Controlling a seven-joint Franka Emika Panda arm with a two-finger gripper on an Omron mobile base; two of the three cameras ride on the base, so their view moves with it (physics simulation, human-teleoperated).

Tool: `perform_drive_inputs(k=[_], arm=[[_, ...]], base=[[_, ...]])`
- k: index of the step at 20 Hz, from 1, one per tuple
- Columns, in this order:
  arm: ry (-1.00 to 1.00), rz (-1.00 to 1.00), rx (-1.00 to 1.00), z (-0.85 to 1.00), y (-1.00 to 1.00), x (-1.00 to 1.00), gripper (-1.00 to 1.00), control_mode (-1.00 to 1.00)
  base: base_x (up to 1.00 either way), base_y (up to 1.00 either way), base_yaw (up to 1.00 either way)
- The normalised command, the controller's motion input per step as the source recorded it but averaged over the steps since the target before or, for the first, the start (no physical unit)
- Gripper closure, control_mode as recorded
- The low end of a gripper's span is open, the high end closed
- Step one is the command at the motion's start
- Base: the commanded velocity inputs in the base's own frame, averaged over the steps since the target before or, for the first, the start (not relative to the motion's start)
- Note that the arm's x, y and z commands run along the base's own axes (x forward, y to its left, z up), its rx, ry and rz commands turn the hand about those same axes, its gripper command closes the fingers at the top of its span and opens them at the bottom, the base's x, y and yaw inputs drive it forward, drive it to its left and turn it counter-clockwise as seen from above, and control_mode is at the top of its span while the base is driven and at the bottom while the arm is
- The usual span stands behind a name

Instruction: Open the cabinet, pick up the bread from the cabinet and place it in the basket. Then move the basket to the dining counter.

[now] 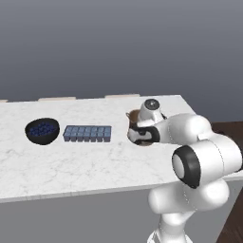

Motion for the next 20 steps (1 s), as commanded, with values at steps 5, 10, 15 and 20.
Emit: perform_drive_inputs(k=[5, 10, 15, 20], arm=[[0.09, -0.05, 0.0, -0.61, 0.06, 0.56, 1.0, -1.0], [0.0, -0.05, 0.0, -0.63, 0.0, 0.0, 1.0, -1.0], [0.03, -0.05, 0.0, -0.37, 0.0, 0.17, -1.0, -1.0], [0.01, 0.0, 0.0, -0.04, -0.01, -0.09, -1.0, -1.0]], base=[[0.0, 0.0, 0.0], [0.0, 0.0, 0.0], [0.0, 0.0, 0.0], [0.0, 0.0, 0.0]])
